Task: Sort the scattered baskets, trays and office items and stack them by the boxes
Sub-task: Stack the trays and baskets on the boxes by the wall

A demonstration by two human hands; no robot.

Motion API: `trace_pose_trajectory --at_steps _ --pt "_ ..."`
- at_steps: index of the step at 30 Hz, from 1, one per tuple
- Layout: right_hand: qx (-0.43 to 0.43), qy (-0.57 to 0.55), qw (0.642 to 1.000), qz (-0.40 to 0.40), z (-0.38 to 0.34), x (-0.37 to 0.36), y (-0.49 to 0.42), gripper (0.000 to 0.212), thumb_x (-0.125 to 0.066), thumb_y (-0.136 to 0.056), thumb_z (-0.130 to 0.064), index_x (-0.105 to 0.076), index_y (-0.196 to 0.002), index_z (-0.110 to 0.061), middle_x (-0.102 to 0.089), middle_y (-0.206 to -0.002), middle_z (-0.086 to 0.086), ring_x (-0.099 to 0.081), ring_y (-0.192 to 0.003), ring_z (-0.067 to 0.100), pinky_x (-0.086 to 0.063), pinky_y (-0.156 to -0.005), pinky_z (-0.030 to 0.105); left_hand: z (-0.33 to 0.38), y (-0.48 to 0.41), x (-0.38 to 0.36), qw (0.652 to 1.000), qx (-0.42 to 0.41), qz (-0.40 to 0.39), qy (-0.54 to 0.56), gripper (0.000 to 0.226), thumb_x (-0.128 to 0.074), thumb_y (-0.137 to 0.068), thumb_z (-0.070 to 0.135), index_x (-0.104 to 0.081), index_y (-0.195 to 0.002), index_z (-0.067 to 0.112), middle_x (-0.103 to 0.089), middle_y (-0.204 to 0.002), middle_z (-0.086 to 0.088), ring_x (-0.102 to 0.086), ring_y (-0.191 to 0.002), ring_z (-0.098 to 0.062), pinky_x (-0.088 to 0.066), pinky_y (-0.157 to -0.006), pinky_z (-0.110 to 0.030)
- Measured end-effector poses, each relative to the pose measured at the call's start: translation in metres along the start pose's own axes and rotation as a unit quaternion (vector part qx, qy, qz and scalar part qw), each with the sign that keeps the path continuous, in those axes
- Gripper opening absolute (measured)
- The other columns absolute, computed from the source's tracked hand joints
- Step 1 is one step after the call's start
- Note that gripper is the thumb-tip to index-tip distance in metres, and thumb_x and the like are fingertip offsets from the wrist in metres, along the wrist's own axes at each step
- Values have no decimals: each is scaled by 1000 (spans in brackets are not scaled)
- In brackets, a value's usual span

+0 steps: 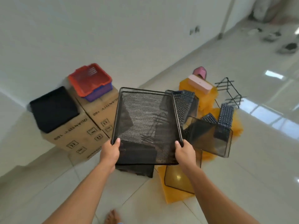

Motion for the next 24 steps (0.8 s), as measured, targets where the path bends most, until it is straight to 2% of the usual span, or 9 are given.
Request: trace_pose_trajectory --at_steps 3,6,7,10,12,16,19,21,24 --pt "27 9 1000 -1 -36 -30 5 24 -47 -106 -34 -59 -117 -15 -64 -97 -3 -61 -92 20 -53 -86 42 -6 -20 36 998 29 17 60 17 -51 -105 27 -65 -114 21 -68 -105 2 -64 -102 -24 -53 -94 -47" --pt "59 29 998 6 -72 -64 13 21 -48 -106 -31 -59 -118 -18 -63 -102 -2 -56 -90 20 -44 -80 34 -12 -43 73 993 40 33 106 18 -52 -105 27 -65 -113 19 -69 -101 4 -65 -95 -20 -55 -78 -36" --pt "65 32 997 6 -84 -77 17 21 -50 -105 -30 -59 -119 -18 -63 -103 -1 -57 -93 23 -43 -81 34 -14 -52 86 992 39 43 109 18 -52 -104 27 -65 -114 18 -69 -101 3 -66 -95 -20 -55 -76 -36" --pt "75 23 997 9 -115 -121 30 21 -52 -104 -28 -59 -121 -17 -67 -112 2 -61 -108 29 -46 -88 36 -21 -80 130 992 35 58 106 17 -53 -104 31 -64 -110 20 -69 -109 -3 -65 -101 -25 -54 -90 -45" --pt "78 24 997 10 -134 -154 41 22 -52 -104 -27 -60 -122 -15 -67 -114 4 -60 -110 31 -45 -89 36 -27 -96 161 991 42 56 111 21 -52 -104 33 -65 -110 18 -69 -110 -3 -65 -101 -24 -54 -90 -44" --pt "83 3 997 -1 -163 -225 62 23 -53 -104 -24 -61 -124 -15 -64 -106 2 -53 -91 21 -40 -78 29 -39 -128 230 989 58 73 118 21 -52 -104 34 -66 -104 18 -70 -106 -6 -66 -101 -29 -54 -94 -51" --pt "85 5 996 -24 -184 -275 74 21 -53 -105 -23 -62 -122 -15 -66 -106 3 -52 -87 20 -38 -65 27 -48 -153 278 987 67 81 120 20 -52 -104 33 -67 -96 21 -71 -104 -7 -66 -102 -31 -53 -95 -54" --pt "88 17 995 -35 -197 -297 78 22 -52 -104 -23 -62 -123 -16 -63 -104 0 -53 -89 22 -36 -69 28 -55 -165 299 985 71 80 138 19 -52 -104 30 -68 -100 20 -72 -107 -9 -67 -103 -33 -52 -96 -57" --pt "91 29 993 -70 -220 -332 79 25 -51 -103 -18 -61 -126 -19 -69 -112 3 -59 -91 23 -42 -74 29 -67 -183 327 980 82 95 158 20 -51 -105 29 -68 -109 19 -71 -111 -8 -66 -107 -33 -51 -99 -57"
Point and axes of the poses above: each hand's wrist, its own y-axis away from the middle knuckle, its own x-axis out of the back of the hand, z = x × y, the point moved 2 cm from there along -y, towards the middle knuckle
